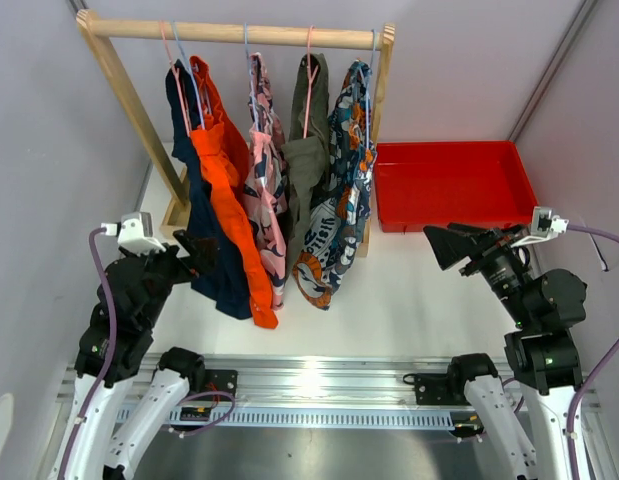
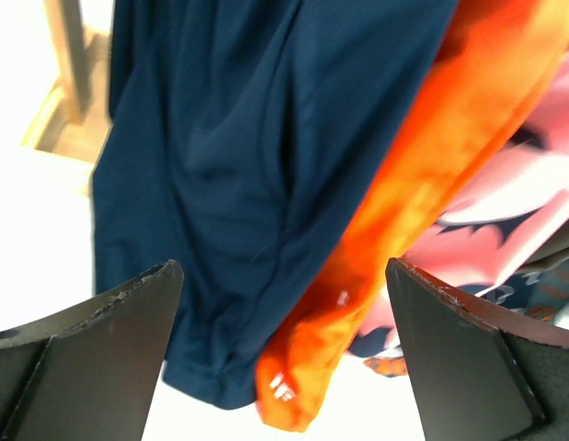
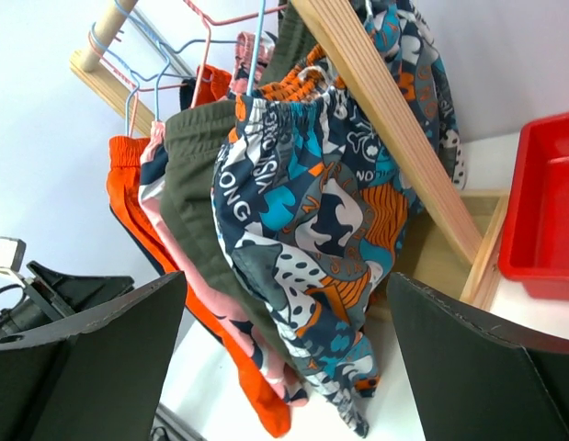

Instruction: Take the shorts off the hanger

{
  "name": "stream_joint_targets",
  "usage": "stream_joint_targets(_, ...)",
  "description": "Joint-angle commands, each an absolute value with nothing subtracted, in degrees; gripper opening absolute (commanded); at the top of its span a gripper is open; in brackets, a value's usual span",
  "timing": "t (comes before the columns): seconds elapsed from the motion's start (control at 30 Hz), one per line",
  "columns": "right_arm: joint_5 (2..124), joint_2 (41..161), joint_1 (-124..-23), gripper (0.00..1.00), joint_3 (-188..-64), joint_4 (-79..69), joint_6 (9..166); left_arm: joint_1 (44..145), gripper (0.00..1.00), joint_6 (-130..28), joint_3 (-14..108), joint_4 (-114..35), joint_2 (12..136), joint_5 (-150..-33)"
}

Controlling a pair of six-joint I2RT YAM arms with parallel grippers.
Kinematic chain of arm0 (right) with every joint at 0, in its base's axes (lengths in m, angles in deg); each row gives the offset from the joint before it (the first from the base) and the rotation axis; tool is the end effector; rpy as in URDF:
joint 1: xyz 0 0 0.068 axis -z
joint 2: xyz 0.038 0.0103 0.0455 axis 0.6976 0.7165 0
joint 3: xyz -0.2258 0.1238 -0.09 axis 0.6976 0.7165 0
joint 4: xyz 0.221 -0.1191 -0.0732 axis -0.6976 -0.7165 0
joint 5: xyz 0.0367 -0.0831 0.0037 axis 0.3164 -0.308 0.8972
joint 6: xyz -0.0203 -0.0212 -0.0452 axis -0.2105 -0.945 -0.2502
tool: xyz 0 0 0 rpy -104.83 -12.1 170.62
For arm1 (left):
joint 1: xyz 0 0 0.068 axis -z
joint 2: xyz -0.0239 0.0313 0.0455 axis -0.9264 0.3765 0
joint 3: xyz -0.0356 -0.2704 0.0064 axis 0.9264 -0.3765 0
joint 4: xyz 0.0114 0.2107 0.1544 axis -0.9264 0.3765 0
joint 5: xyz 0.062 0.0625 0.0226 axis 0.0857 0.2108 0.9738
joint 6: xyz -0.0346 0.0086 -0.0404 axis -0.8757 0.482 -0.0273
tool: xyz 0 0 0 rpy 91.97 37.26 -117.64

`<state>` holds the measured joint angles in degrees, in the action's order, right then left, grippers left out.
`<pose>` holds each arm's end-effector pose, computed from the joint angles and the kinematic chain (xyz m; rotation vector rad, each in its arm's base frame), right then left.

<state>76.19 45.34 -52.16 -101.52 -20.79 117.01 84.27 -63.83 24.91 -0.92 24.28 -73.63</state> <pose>0.0802 0.0238 0.4038 0.0572 1.4810 0.8897 0.0848 -0.0189 0.3625 -0.2409 1.7686 -0.3649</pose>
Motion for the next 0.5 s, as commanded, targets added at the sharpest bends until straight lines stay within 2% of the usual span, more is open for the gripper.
stream_joint_targets(0.0,77.37,45.68,-52.41,0.99,-102.77,-15.16,113.31,84.49,0.99,-60.41,24.55,0.66,22.7,-71.24)
stream_joint_targets(0.1,72.29,49.96,-52.41,0.99,-106.18,-14.35,112.69,84.49,0.99,-60.32,23.42,-0.04,21.03,-70.89)
stream_joint_targets(0.23,73.32,60.34,-52.49,0.99,-118.8,-17.95,110.32,84.15,0.99,-59.27,22.35,-1.01,20.4,-71.16)
stream_joint_targets(0.27,73.59,62.71,-52.41,0.99,-121.37,-18.66,109.79,83.88,0.96,-59.44,22.62,-0.22,20.58,-69.76)
stream_joint_targets(0.37,72.71,69.84,-53.11,0.99,-129.64,-18.31,108.92,83.62,0.78,-58.75,24.28,-0.74,19.71,-70.53)
stream_joint_targets(0.47,70.96,73.1,-53.9,0.99,-134.22,-17.61,106.28,83.62,0.81,-58.39,32.26,-0.4,23.37,-76.07)
